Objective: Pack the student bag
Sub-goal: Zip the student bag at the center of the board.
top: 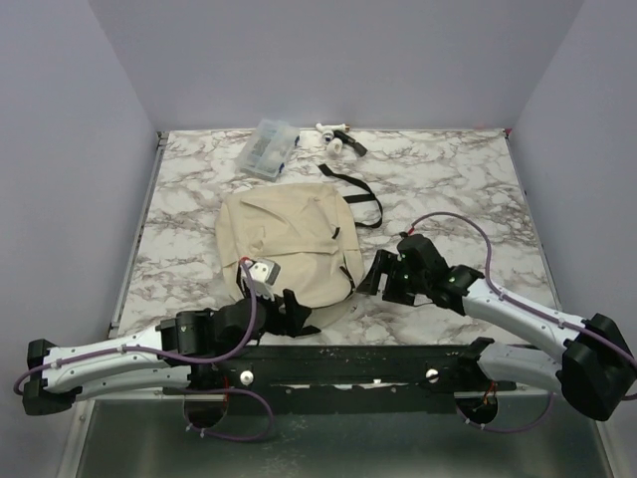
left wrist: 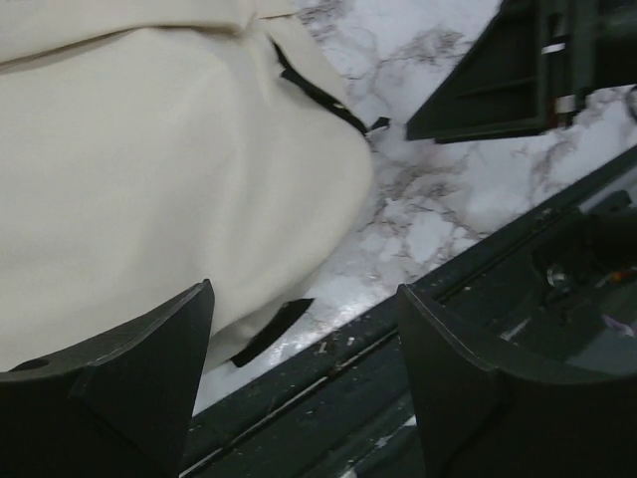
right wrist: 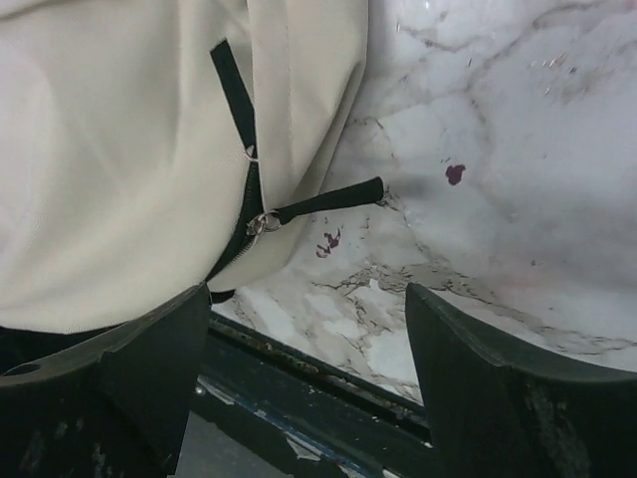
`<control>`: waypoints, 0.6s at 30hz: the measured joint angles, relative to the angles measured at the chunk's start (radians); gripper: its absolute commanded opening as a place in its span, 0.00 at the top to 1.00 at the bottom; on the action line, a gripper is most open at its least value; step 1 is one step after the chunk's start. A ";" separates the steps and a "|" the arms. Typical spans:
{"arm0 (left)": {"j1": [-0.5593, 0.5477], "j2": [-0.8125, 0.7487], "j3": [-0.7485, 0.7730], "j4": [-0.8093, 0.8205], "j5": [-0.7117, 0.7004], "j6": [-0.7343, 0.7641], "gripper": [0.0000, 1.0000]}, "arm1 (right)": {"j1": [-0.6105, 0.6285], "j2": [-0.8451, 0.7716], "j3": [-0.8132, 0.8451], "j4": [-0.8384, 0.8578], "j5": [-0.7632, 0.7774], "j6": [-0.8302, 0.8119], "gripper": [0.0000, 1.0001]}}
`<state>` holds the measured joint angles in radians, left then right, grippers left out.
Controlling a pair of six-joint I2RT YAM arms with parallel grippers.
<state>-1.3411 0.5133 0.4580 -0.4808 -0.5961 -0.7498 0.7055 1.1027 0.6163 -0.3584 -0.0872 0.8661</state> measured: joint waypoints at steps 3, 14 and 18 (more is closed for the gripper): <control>0.026 0.047 0.067 0.055 0.101 0.051 0.23 | 0.000 0.011 -0.072 0.090 -0.056 0.082 0.20; 0.212 0.538 0.258 0.187 0.416 0.107 0.42 | -0.026 0.017 -0.188 0.306 -0.077 0.306 0.31; 0.262 0.591 0.214 0.232 0.452 0.100 0.53 | -0.075 0.056 -0.243 0.394 -0.090 0.406 0.35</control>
<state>-1.0790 1.1046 0.6720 -0.2493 -0.1436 -0.6495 0.6304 1.1591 0.3733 0.0360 -0.1776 1.2720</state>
